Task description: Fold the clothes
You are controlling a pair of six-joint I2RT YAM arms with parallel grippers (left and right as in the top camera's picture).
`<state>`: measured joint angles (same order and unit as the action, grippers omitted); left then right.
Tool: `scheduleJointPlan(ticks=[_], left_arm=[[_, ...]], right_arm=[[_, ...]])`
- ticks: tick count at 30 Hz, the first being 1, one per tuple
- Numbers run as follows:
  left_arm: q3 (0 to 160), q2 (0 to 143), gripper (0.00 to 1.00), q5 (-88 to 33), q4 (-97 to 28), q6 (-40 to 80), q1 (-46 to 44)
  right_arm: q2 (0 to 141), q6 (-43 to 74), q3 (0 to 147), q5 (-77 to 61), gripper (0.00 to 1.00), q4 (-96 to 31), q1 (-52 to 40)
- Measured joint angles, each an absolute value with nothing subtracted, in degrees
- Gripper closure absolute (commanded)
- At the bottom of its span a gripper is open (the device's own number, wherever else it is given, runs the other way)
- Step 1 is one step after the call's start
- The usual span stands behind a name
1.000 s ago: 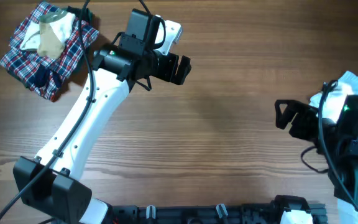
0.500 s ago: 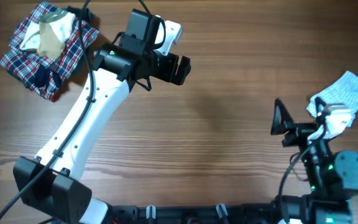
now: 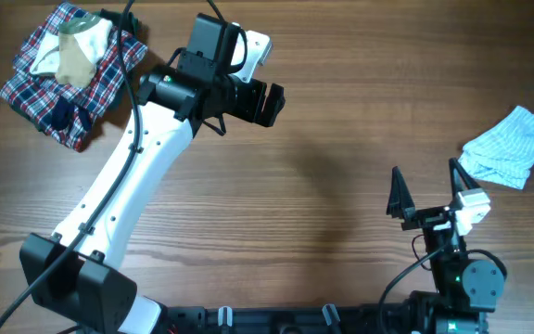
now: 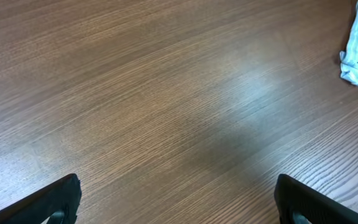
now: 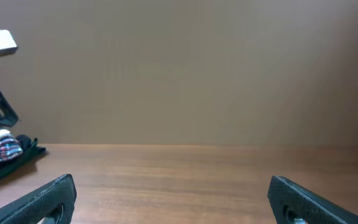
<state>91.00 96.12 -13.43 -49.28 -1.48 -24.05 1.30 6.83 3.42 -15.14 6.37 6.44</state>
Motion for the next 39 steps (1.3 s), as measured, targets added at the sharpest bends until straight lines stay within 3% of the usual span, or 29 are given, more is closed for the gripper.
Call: scheduleJointPlan(ticks=[10,34,39], left_arm=[[91.00,96.12,0.00,-13.43,-49.28,-1.48,-24.05],[91.00,96.12,0.00,-13.43,-51.90,-1.50,-24.05],[89.34,94.67,0.00,-13.41,-50.76,-7.35,-24.95]], right_arm=[[0.99,7.84,0.34,-13.58,0.00,0.84,6.44],[0.99,7.81,0.36,-13.45,0.00,0.84,6.44],[0.99,7.81,0.36,-13.45,0.00,0.86,6.44]])
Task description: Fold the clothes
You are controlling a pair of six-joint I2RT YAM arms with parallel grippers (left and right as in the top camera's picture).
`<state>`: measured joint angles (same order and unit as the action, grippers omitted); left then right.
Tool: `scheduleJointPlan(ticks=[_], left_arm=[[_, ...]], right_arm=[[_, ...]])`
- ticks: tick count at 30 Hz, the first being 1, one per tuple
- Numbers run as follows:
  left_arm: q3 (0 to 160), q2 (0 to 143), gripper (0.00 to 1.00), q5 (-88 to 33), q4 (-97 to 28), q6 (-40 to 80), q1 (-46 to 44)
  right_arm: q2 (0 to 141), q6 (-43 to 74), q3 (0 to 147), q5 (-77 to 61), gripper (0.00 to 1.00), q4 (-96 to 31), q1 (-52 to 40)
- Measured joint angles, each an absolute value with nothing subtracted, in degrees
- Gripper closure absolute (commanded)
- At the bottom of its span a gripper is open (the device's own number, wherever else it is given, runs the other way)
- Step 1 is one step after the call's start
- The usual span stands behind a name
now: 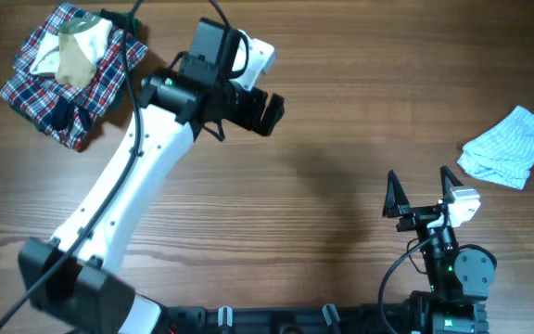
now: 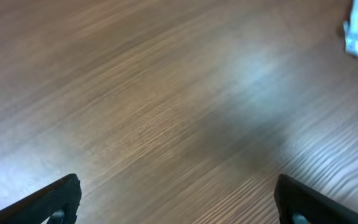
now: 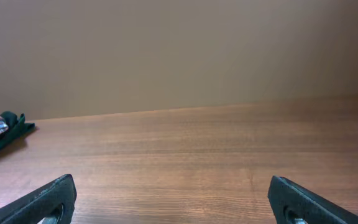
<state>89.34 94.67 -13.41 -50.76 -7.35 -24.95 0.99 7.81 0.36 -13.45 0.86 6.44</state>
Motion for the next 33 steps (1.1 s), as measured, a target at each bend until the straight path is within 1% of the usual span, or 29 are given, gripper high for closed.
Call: scheduleJointPlan(ticks=[2,5,6,9,12,18,25,33], left_arm=[[84.16,88.03,0.00,-13.41,-49.34,-11.16,-25.39],[75.48,77.80,0.00,-13.43,-44.34,-12.25,-23.62],[68.45,69.80,0.00,-13.39,-40.77,-12.43,-21.56],[53.39,55.81,0.00,-14.52,-30.09,-12.29,-17.30],[38.61,42.06,0.00,-15.57,-22.11,-9.08,-11.86],[20.86,23.66,0.00,-16.49,-9.26,-5.19,-6.94],[6.90,11.97,0.00,-16.38,0.38,0.69,-5.41],[3.03,5.56,0.00,-15.29,-0.25,2.52,-3.97]], right_arm=[[0.99,7.81,0.36,-13.45,0.00,0.84,6.44],[0.99,7.81,0.36,-13.45,0.00,0.86,6.42],[0.99,7.81,0.36,-13.43,0.00,0.89,6.44],[0.95,7.81,0.36,-13.43,0.00,0.91,6.44],[0.93,7.81,0.36,-13.43,0.00,0.86,6.44],[0.93,7.81,0.36,-13.43,0.00,0.86,6.44],[0.95,7.81,0.36,-13.43,0.00,0.86,6.44],[0.95,7.81,0.36,-13.43,0.00,0.86,6.44]])
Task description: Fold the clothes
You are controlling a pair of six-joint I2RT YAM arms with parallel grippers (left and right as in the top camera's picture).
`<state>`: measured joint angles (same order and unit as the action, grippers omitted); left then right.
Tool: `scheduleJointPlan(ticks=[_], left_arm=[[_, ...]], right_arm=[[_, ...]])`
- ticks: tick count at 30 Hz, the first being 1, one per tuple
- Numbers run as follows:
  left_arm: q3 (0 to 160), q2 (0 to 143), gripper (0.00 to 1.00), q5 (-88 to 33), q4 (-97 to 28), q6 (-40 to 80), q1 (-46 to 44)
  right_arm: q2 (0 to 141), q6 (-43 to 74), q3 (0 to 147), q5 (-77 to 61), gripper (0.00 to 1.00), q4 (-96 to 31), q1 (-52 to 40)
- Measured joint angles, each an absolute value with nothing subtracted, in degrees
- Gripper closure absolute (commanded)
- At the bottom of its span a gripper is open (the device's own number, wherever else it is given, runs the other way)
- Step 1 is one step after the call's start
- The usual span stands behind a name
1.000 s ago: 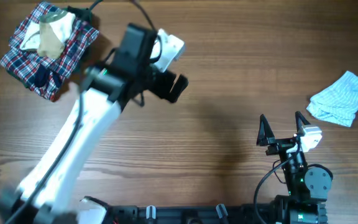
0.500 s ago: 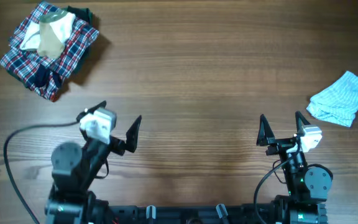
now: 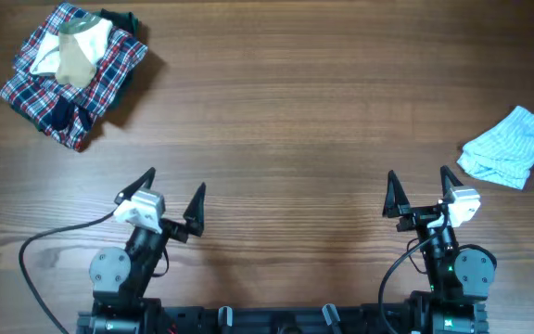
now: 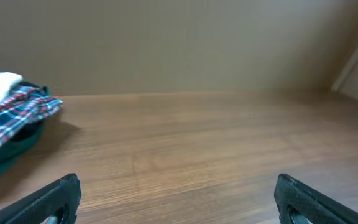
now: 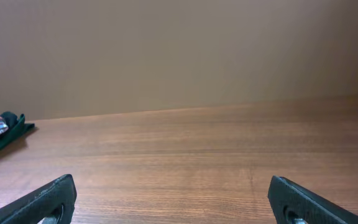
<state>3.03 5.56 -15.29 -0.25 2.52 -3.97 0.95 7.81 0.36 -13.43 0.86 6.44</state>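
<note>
A stack of folded clothes (image 3: 70, 67), with a red-and-blue plaid piece and a cream one on top, lies at the far left corner; it shows again as the plaid stack (image 4: 11, 118) at the left edge of the left wrist view. A crumpled light-blue garment (image 3: 511, 148) lies at the right edge. My left gripper (image 3: 172, 190) is pulled back at the near edge on the left, open and holding nothing. The right gripper (image 3: 422, 192) sits at the near edge on the right, also open and holding nothing. Both are far from the clothes.
Bare wooden table (image 3: 295, 121) spans the space between the two heaps. A brown wall (image 5: 179, 50) rises behind the far edge. A black cable (image 3: 44, 243) loops by the left arm's base.
My left arm, which was stretched out over the table's far middle, is now folded back at the near edge, gripper still open. The right arm and both heaps are unchanged.
At first my left arm reached over the far middle of the table beside the plaid stack, gripper open, the right arm low at the near edge. A moment later the right arm had shifted slightly. Now both arms rest at the near edge, open.
</note>
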Motion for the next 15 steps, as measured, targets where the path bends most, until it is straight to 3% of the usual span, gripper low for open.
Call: scheduleJointPlan(ticks=[15], left_arm=[[0.80,0.78,0.00,-13.78,-3.18,2.55,-2.83]], right_arm=[[0.95,7.81,0.36,-13.43,0.00,0.86,6.44]])
